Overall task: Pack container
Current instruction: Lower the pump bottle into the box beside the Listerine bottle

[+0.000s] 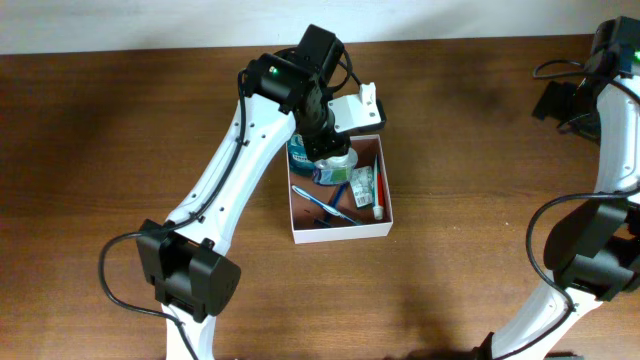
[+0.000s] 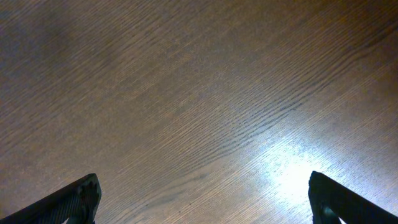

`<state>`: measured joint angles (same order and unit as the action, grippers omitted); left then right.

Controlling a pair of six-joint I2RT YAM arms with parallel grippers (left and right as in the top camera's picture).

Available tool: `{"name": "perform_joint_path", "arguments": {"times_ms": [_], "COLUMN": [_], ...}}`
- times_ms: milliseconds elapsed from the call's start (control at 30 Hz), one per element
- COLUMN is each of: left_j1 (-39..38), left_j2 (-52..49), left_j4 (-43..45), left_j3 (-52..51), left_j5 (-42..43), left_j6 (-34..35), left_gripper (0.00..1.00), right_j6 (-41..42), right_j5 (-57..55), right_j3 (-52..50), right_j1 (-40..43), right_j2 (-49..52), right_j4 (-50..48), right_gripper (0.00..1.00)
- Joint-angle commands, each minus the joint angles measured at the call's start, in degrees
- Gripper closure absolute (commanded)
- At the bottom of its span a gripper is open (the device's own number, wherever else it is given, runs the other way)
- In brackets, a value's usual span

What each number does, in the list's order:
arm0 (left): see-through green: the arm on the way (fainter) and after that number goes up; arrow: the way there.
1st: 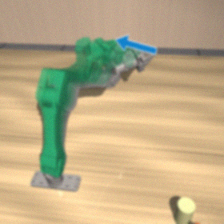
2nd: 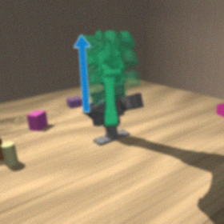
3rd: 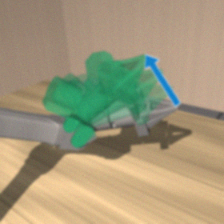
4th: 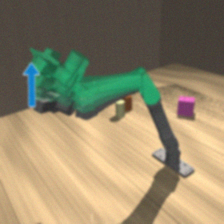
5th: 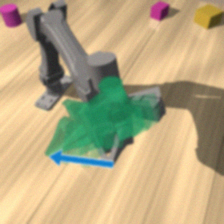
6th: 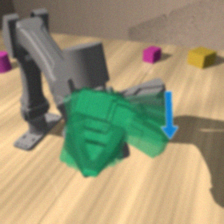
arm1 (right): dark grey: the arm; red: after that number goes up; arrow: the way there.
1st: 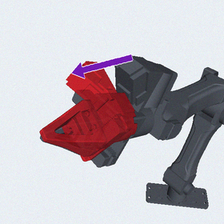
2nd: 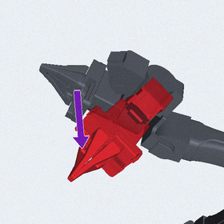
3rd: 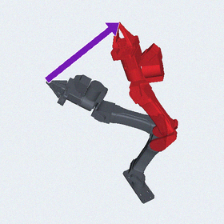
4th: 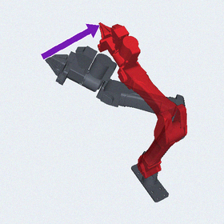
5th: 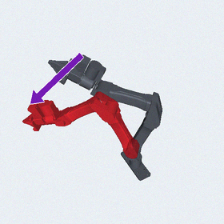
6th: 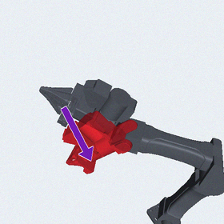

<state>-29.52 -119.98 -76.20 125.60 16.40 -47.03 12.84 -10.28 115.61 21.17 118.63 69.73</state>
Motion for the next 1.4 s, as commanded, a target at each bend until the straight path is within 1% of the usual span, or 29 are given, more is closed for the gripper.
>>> {"name": "perform_joint_path", "arguments": {"times_ms": [0, 100, 433, 533, 1367], "left_j1": [0.0, 0.1, 1.6, 2.5, 3.3], "left_j2": [-1.4, -1.6, -1.6, -1.6, -1.6], "left_j4": [0.5, 0.5, 0.3, -0.3, -1.9], "left_j3": [1.6, 1.6, 1.6, 1.6, 1.6], "left_j5": [-0.6, -2.6, -3.0, -4.2, -4.2], "left_j6": [-1.3, -1.3, -1.3, -1.3, -1.3], "left_gripper": [0.76, 0.76, 0.76, 0.76, 0.77], "right_j6": [-0.3, -0.4, -0.4, -0.4, -0.4], "right_j5": [-0.7, -0.7, -0.7, -0.7, -0.7], "right_j3": [0.3, 0.3, 0.3, 0.3, 0.3], "right_j1": [-0.1, -0.1, -0.1, -0.1, -0.1], "right_j2": [-0.2, -0.2, -0.2, -0.2, -0.2], "right_j4": [-0.2, -0.2, -0.2, -0.2, -0.2], "right_gripper": [0.02, 0.02, 0.02, 0.02, 0.02]}}
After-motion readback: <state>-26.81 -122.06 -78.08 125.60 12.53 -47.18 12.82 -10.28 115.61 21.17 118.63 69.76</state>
